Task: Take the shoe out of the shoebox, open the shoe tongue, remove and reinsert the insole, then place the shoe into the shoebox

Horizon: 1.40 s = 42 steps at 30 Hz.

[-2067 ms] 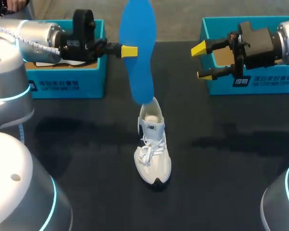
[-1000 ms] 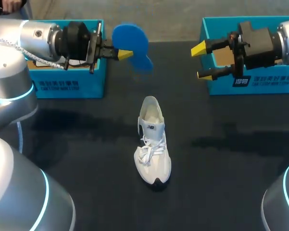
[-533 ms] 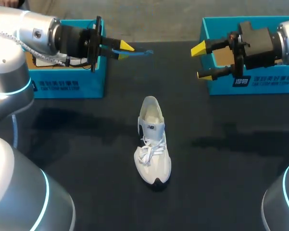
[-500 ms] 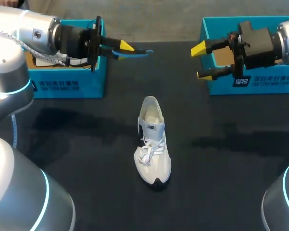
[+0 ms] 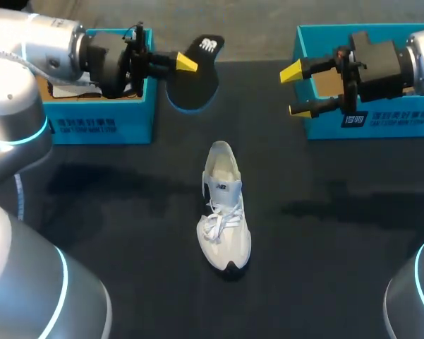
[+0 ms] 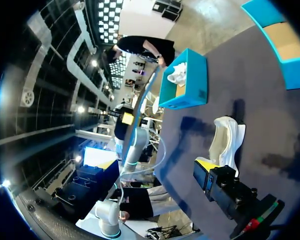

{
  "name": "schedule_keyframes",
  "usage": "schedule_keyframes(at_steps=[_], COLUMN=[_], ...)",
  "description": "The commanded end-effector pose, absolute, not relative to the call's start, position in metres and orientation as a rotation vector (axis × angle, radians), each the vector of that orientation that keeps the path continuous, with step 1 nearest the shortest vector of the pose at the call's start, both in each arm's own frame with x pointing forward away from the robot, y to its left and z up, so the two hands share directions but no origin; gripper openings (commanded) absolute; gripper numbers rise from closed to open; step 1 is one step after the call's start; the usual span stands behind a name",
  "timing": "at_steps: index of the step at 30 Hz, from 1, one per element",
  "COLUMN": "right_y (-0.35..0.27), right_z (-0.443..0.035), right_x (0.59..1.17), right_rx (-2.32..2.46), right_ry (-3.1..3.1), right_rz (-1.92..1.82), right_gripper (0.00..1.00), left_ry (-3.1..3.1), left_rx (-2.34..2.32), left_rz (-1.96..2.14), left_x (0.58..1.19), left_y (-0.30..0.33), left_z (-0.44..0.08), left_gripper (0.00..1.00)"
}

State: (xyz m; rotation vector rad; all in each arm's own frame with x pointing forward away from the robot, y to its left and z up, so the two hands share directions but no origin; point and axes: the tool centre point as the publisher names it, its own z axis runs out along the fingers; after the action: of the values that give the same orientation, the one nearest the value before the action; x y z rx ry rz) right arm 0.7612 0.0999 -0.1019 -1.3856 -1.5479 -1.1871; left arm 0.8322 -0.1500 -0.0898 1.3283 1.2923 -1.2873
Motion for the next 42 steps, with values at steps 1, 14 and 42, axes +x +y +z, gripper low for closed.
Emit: schedule_keyframes(at_steps=[1, 14, 42], right_y=[0.102, 0.121, 0.152], right_z=[-0.102, -0.097, -0.098], right_x=[0.763, 0.769, 0.769], right_rx=[-1.385, -1.343, -1.314], right_ry=[-1.549, -1.541, -1.507], right_rz=[-1.186, -1.165, -1.14], right_gripper=[1.0, 1.0, 0.52], left_ry=[1.182, 1.151, 1.093], left_rx=[1.261, 1.251, 1.243], left_rz=[-1.22, -1.202, -1.211], left_x=[0.823, 0.821, 0.831], left_y=[-0.153, -0.169, -0.226], left_z=[-0.094, -0.095, -0.095], left_gripper=[0.0, 0.0, 0.0])
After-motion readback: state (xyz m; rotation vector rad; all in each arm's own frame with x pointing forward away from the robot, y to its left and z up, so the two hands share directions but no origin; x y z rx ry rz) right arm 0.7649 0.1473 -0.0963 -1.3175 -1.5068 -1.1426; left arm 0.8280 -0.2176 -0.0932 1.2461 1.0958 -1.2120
